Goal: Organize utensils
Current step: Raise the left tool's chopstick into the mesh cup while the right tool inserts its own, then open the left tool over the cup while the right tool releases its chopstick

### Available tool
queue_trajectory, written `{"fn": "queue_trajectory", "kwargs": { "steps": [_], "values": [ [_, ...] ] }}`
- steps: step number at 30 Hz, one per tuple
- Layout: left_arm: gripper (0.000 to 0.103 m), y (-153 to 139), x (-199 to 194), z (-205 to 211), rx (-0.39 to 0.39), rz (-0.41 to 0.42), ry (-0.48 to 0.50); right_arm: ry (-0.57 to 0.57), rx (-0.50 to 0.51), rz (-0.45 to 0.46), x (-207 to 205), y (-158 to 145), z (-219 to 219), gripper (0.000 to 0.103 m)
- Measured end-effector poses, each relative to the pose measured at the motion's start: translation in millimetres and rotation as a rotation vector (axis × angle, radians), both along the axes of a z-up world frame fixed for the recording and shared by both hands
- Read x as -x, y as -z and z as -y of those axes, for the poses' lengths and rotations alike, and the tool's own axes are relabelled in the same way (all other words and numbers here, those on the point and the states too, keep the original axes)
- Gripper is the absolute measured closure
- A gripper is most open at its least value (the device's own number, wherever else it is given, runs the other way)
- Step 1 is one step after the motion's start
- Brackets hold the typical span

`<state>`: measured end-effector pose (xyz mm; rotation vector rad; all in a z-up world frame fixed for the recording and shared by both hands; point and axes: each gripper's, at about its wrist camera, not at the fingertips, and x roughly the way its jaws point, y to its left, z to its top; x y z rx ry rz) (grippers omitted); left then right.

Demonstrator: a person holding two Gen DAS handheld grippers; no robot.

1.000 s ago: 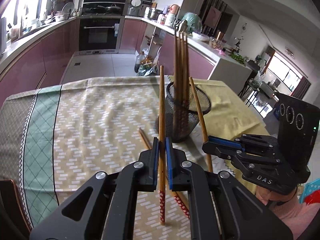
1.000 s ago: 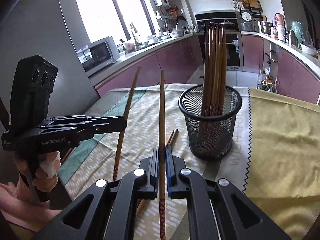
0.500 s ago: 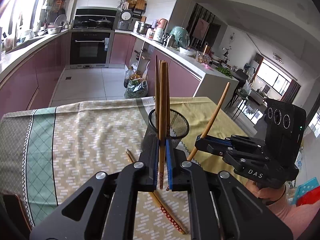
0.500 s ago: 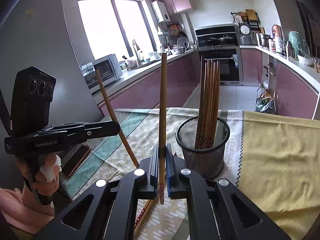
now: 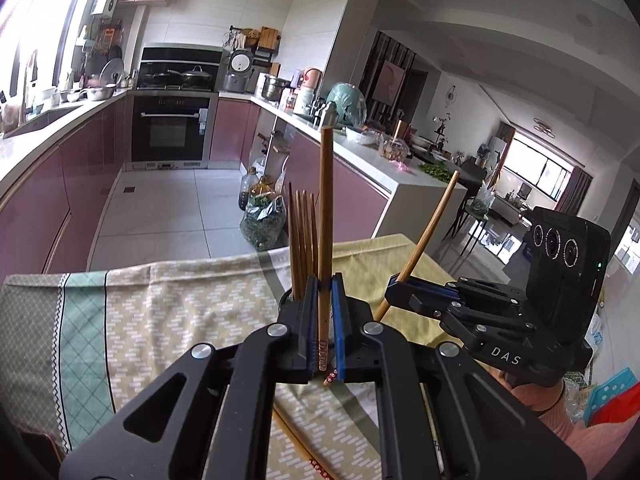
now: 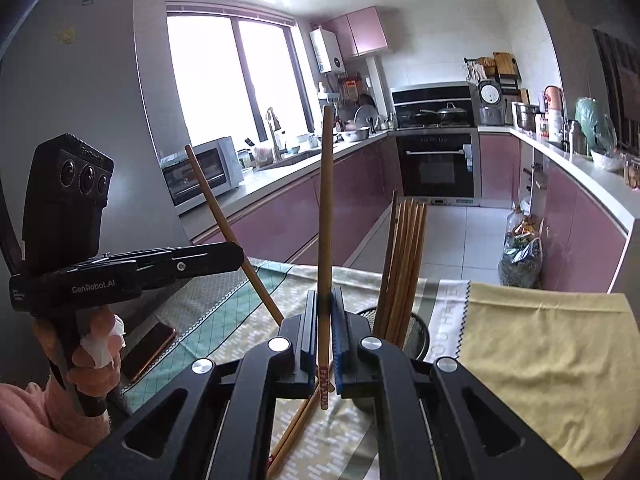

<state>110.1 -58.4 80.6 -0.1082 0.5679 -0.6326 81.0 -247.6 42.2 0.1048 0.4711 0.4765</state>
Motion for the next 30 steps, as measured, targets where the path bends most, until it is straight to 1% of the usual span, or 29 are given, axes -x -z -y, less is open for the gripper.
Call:
{"fn": "queue_trajectory", "kwargs": {
  "steps": [9,14,18,22,30],
  "values": [
    [0.096,-26.2,-9.5,16.0,-0.01,0.052,0.003,0.038,-0.002,0.051,-8.9,-17.3,11.7,0.097],
    [0.096,-29.1,-16.9,24.3,-0.034,0.055,-0.003,0.064,-0.005,0.061,-16.8,-19.2,17.8,0.097],
    [0.096,-17.3,-21.4,27.7,-0.065,0.041,-0.009,0.075,-0.004,0.055,-25.7,-17.0,19.5,0.097],
    [0.096,-6.2,-31.6,35.0,-0.105,0.005,-0.012,0.08,0.007,0.032,-32.2,-9.7,16.9,0.097],
    [0.096,21.9,-48.1,46.2,-0.2,-0.065,0.012,0.066,0.064,-0.067,-49.8,14.5,8.5,0.097]
  ]
}}
